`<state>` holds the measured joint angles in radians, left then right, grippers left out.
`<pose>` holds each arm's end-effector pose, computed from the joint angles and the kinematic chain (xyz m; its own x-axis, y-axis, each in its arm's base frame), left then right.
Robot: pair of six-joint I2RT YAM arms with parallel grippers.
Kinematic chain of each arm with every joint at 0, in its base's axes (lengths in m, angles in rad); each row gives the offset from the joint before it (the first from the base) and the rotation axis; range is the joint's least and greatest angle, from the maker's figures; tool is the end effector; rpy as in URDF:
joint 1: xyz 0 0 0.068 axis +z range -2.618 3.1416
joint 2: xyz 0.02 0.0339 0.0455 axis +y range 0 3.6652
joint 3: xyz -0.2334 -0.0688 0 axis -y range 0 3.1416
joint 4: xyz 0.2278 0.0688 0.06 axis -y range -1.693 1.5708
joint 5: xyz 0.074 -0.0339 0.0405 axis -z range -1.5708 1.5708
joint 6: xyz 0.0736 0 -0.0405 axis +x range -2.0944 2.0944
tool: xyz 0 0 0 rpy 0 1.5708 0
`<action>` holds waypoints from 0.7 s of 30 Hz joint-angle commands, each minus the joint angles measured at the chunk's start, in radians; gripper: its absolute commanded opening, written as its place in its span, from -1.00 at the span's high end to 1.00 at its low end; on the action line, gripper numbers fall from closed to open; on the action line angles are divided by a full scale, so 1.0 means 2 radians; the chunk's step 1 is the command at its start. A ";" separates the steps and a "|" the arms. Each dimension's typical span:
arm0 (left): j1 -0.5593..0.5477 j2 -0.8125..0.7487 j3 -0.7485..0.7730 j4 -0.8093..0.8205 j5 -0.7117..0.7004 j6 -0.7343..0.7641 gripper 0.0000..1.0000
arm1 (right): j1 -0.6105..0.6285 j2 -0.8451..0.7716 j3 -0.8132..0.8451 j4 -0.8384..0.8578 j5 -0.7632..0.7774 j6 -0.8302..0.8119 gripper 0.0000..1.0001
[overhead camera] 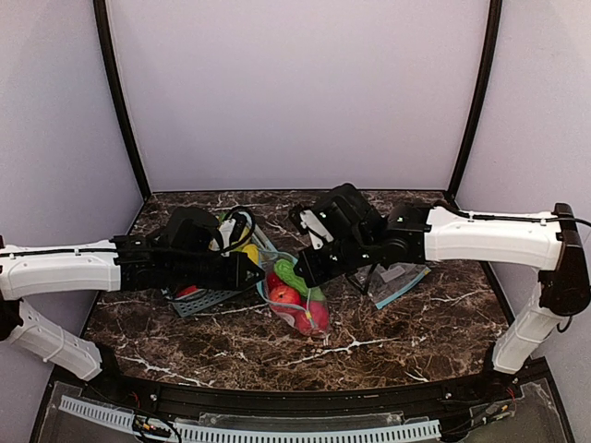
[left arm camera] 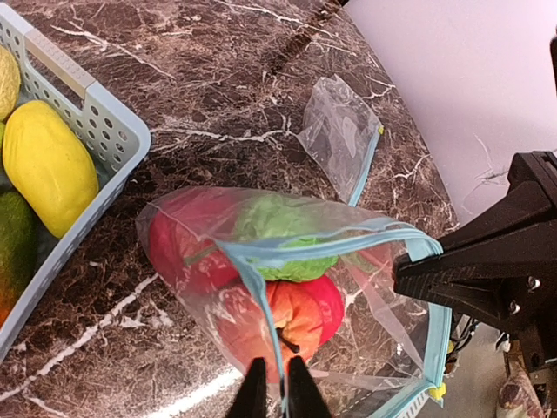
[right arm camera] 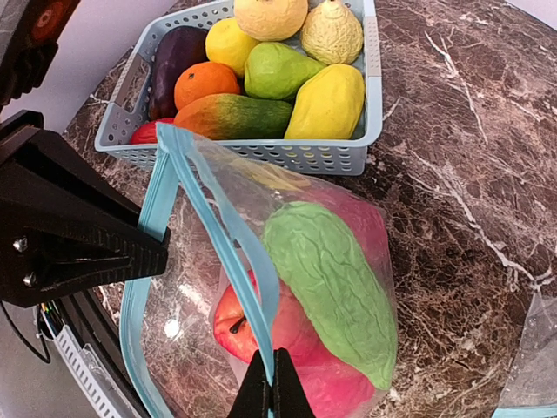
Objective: Place the food in the zip-top bag and seal the zipper
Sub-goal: Pass from the left arm to the right
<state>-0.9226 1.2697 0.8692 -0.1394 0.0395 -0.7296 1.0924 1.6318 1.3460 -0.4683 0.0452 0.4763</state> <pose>0.1851 -0.2493 0.2270 -0.7759 -0.0787 -0.6259 0.4022 0.7027 -0.5869 0.1766 0.3334 0.2388 -0.6798 -0.3159 -0.6619 -0.6301 0.7133 0.3067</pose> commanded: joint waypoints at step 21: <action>0.211 -0.085 -0.044 -0.116 0.113 0.106 -0.65 | 0.005 -0.007 -0.002 0.011 0.046 0.022 1.00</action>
<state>-0.5762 1.0912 0.8539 -0.3275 0.1669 -0.5537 1.0924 1.6241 1.3434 -0.4755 0.1295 0.5117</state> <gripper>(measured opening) 0.825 0.006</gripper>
